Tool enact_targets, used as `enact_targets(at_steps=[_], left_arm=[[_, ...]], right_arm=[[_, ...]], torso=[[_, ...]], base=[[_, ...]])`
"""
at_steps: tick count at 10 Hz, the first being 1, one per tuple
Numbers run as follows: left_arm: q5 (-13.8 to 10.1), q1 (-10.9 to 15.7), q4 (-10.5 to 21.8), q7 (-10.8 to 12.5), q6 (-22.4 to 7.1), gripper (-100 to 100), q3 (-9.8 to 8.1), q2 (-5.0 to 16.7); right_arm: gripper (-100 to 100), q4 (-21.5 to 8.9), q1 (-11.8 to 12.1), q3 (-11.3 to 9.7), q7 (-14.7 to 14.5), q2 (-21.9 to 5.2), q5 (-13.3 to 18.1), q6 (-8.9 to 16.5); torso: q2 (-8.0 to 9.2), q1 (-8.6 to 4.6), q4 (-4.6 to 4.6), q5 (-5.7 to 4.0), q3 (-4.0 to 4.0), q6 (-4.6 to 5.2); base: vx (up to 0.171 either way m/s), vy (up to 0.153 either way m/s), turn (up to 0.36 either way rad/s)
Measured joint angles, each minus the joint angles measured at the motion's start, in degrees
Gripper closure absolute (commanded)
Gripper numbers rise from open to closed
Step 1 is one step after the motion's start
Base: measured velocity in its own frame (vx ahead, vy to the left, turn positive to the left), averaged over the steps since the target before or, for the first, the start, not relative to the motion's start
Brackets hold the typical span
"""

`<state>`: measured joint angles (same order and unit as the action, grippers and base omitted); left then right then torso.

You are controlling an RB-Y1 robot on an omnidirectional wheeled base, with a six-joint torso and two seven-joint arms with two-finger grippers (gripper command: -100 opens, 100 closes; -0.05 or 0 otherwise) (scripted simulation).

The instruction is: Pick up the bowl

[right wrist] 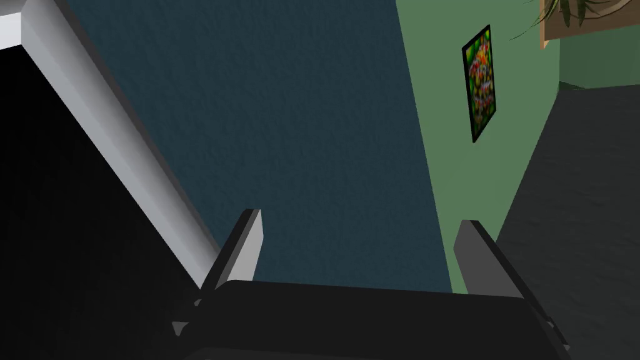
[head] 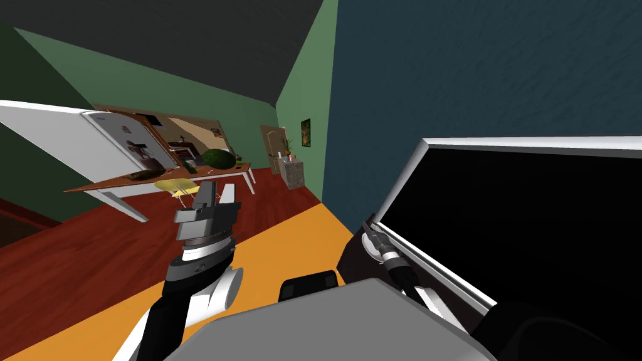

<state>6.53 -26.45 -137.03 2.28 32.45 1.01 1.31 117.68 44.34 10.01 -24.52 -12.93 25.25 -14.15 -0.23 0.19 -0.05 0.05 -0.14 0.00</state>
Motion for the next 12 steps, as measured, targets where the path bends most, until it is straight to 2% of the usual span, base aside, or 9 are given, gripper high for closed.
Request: enact_targets(at_steps=[2,3,5,7,8,12], left_arm=[[0.0,0.0,0.0,0.0,0.0,0,0.00,0.0],[0.0,0.0,0.0,0.0,0.0,0,0.00,0.0],[0.0,0.0,0.0,0.0,0.0,0,0.00,0.0],[0.0,0.0,0.0,0.0,0.0,0,0.00,0.0],[0.0,0.0,0.0,0.0,0.0,0,0.00,0.0],[0.0,0.0,0.0,0.0,0.0,0,0.00,0.0]], right_arm=[[-100,-2.1,0.8,-0.1,-1.6,-0.6,2.9,1.6],[-100,-3.3,1.5,-0.2,-2.4,-1.9,4.6,3.3],[-100,-4.5,3.6,-0.2,-3.7,-2.7,7.2,4.5],[-100,-8.2,3.7,-0.3,-5.6,-2.3,10.0,4.8],[-100,-8.0,6.2,-0.6,-6.4,-3.6,11.7,6.1],[-100,-13.0,7.4,-1.0,-8.2,-6.1,16.5,8.6]], torso=[[0.08,-0.01,0.01,0.00,0.04,0.00],[0.03,0.00,0.01,0.00,0.02,-0.01],[0.10,-0.03,0.02,-0.01,0.06,0.00],[0.13,-0.07,0.03,-0.02,0.07,0.00],[0.10,-0.05,0.02,0.00,0.06,0.01],[0.15,-0.08,0.04,-0.02,0.09,0.01]], base=[[0.057,0.043,0.180],[0.056,0.031,0.076],[0.039,0.023,0.109],[0.052,0.024,0.187],[0.046,0.018,0.059],[0.042,0.021,0.150]])
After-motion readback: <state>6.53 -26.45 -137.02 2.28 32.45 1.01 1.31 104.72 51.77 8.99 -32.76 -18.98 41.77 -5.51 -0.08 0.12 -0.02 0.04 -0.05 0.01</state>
